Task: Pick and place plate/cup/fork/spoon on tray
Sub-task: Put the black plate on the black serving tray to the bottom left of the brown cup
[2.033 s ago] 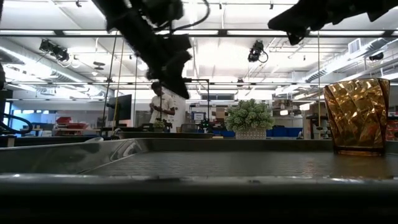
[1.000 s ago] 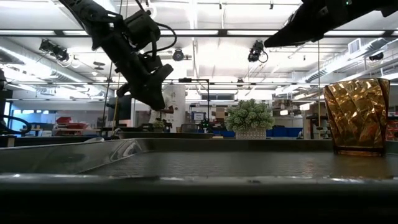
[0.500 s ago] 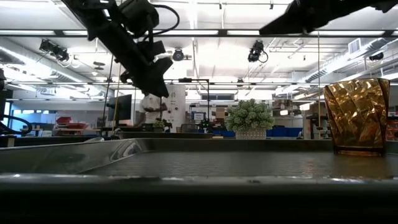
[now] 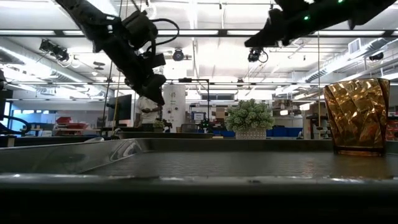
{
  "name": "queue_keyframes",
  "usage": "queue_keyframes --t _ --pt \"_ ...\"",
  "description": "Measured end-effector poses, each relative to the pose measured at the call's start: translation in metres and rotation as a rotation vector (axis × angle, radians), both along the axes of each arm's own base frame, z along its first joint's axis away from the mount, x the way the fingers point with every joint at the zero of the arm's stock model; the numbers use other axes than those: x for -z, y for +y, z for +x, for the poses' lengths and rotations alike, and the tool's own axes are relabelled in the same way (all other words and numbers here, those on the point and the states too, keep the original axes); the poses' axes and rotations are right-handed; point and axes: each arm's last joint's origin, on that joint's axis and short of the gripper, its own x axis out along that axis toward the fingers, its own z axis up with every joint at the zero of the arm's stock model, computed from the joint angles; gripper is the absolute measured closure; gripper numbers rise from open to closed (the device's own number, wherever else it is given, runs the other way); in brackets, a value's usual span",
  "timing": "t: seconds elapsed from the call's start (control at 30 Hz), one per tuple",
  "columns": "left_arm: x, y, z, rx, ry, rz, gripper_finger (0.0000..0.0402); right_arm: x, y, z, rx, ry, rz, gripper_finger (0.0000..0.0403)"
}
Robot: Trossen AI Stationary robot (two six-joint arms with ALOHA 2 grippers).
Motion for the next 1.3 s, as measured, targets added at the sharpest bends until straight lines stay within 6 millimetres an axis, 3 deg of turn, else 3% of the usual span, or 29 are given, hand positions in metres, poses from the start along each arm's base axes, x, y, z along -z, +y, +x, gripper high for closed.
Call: queue_keyframes --t 0.17,0.5,1.0,1.3 --pt "0.015 0.006 -0.009 0.04 -0.095 -0.01 0.0257 0.002 -0.006 0.006 -0.011 -0.033 0.004 0.0373" --pt "0.031 0.006 -0.021 -0.017 -0.095 -0.077 0.0258 0.001 -0.008 0.009 -0.01 -0.068 0.022 0.0373" --pt "0.032 0.014 -0.025 -0.171 -0.239 -0.192 0.0257 0.001 -0.006 0.009 -0.07 -0.086 0.049 0.0373" --pt "0.033 0.026 -0.036 -0.198 -0.202 -0.26 0.0257 0.003 -0.005 0.01 -0.106 -0.071 0.07 0.0373"
